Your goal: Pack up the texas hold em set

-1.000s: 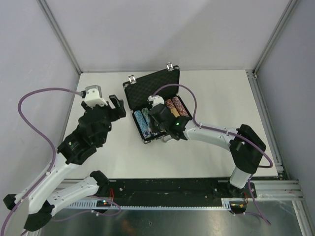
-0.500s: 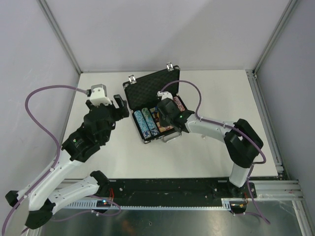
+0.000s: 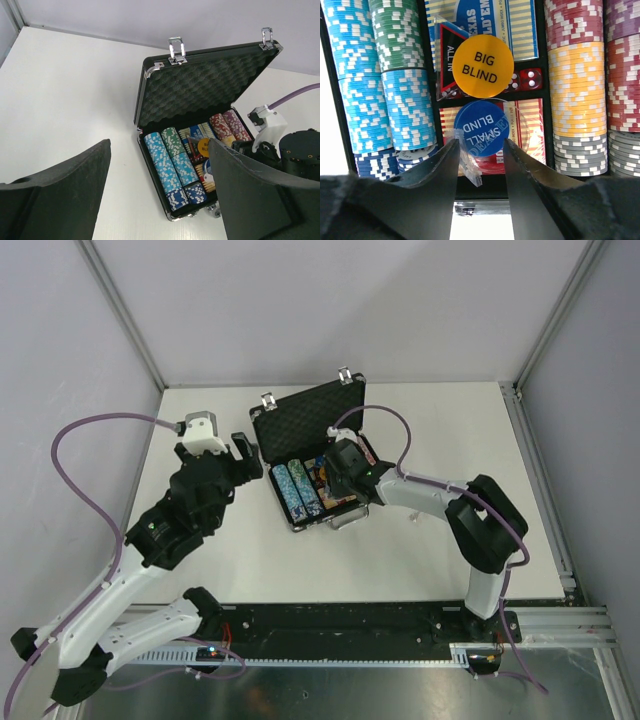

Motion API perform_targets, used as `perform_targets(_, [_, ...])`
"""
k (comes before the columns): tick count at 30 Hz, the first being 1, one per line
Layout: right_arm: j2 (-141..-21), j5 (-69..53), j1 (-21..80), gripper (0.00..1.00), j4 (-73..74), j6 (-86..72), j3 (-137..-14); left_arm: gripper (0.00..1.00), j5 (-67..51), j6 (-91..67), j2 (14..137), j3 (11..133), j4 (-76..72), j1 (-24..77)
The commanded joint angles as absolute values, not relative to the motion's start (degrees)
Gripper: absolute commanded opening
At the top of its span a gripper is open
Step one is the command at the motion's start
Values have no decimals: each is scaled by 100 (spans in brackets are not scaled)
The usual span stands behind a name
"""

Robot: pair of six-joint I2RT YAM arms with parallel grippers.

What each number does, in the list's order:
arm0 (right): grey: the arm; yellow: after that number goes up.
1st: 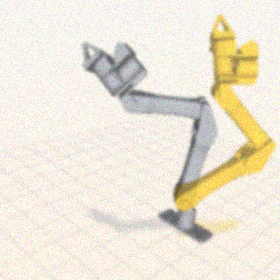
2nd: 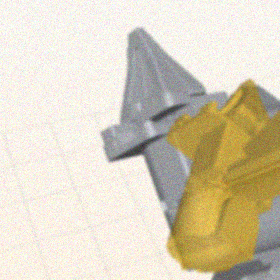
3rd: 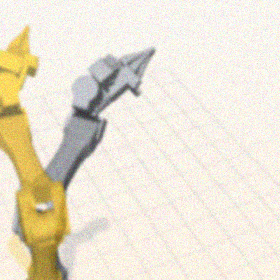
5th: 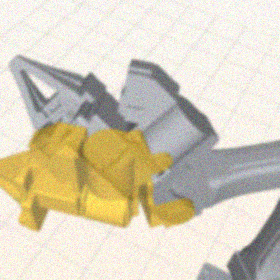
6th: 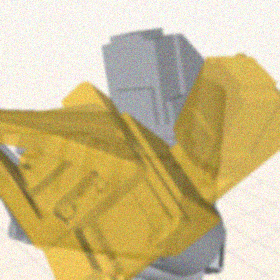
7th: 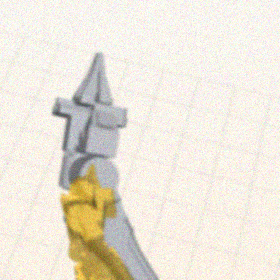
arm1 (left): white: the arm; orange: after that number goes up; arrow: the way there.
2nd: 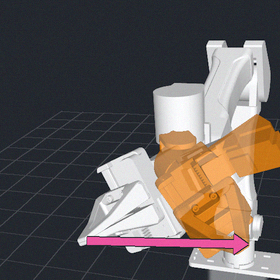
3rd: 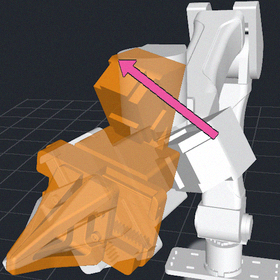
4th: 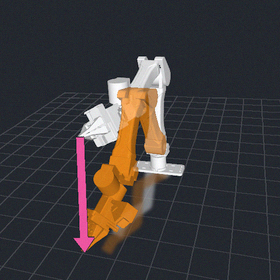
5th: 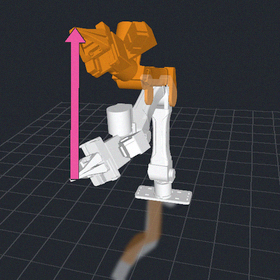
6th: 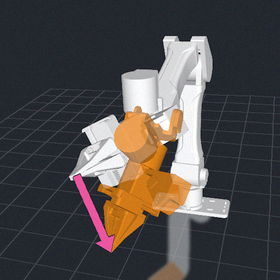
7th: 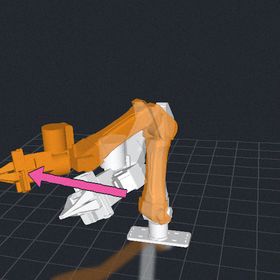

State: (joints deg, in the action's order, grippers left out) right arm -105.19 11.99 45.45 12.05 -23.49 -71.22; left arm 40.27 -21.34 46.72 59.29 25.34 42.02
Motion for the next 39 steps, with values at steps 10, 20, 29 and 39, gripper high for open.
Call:
perform_targets(10, [-9025,2471,4369,56,2157,-3151,-6945,85,3923,-2073,4653,5892,2356,4176])
perform_targets(20, [-7667,2485,3324,48,2659,-4322,-5112,85,3782,-2108,4735,5799,2294,4177])
perform_targets(29, [-7469,2308,2580,41,2751,-4479,-4421,85,3678,-2135,4790,5752,2226,4176])
perform_targets(39, [-7961,2063,2219,36,2385,-4358,-4096,86,3612,-2095,4796,5749,2222,4177])
